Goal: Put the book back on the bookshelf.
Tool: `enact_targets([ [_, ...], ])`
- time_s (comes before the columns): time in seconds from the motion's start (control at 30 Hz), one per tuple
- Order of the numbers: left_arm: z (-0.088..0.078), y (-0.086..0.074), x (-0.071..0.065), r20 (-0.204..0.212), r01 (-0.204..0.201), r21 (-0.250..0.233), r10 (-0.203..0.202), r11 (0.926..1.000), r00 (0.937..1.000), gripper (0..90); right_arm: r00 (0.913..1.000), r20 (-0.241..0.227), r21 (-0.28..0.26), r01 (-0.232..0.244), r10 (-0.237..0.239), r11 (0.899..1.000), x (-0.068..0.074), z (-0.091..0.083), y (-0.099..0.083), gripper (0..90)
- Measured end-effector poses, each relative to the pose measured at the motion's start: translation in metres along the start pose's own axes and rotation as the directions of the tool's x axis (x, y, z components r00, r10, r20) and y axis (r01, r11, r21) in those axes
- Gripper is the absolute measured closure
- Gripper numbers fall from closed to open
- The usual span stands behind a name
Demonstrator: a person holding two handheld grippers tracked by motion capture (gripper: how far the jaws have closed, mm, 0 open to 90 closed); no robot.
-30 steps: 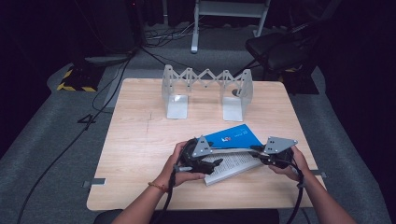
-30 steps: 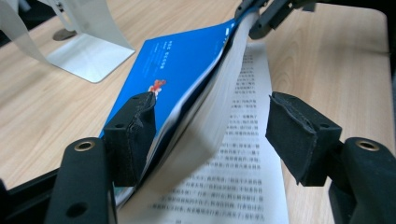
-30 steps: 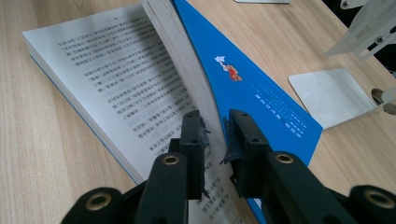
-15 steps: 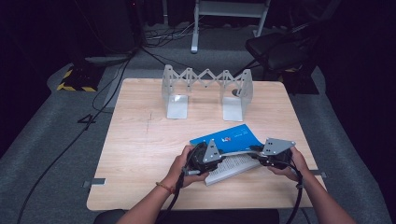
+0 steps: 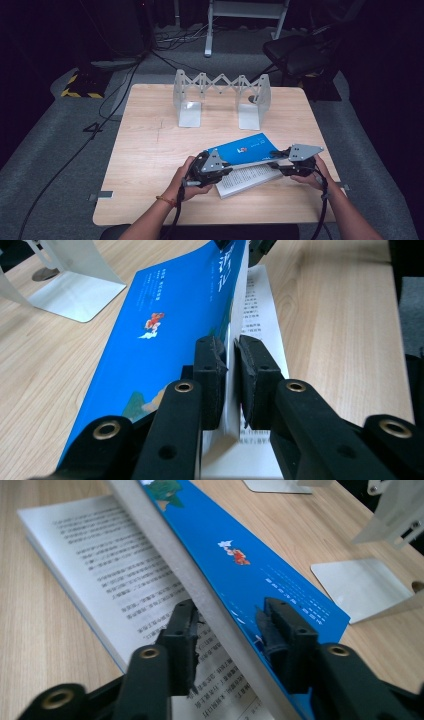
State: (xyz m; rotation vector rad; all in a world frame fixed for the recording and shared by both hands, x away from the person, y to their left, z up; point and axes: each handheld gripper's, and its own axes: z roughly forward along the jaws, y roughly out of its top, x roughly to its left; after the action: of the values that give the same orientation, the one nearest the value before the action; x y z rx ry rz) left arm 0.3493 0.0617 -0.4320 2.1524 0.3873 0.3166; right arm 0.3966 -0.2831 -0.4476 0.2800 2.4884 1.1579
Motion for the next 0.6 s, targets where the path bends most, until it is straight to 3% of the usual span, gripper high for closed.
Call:
enact_targets([
  [0.1, -0.005, -0.003, 0.004, 0.005, 0.002, 0.017, -0.002, 0.9999, 1.0, 78.5, 0.9993, -0.011, 0.007, 0.036, -0.036, 0.999, 0.005, 0.002, 0.004, 67.7],
  [0.23, -0.012, -0.004, 0.007, -0.024, 0.008, 0.031, -0.007, 0.9995, 0.9997, 73.3, 0.9961, -0.003, 0.04, 0.089, -0.088, 0.995, 0.016, 0.006, 0.014, 73.0],
  [0.3, -0.015, -0.003, 0.006, -0.053, 0.011, 0.031, -0.009, 0.9995, 0.9985, 67.8, 0.9957, -0.004, 0.043, 0.092, -0.092, 0.995, 0.018, 0.006, 0.017, 74.4],
  [0.47, -0.015, 0.002, 0.005, -0.08, 0.02, 0.025, -0.018, 0.9995, 0.9967, 52.0, 0.9957, -0.001, 0.044, 0.092, -0.092, 0.995, 0.023, 0.007, 0.024, 76.1],
  [0.6, -0.01, 0.008, -0.001, -0.11, -0.015, 0.065, 0.022, 0.9978, 0.9937, 44.6, 0.9951, 0.005, 0.053, 0.098, -0.099, 0.994, 0.028, 0.009, 0.031, 77.4],
])
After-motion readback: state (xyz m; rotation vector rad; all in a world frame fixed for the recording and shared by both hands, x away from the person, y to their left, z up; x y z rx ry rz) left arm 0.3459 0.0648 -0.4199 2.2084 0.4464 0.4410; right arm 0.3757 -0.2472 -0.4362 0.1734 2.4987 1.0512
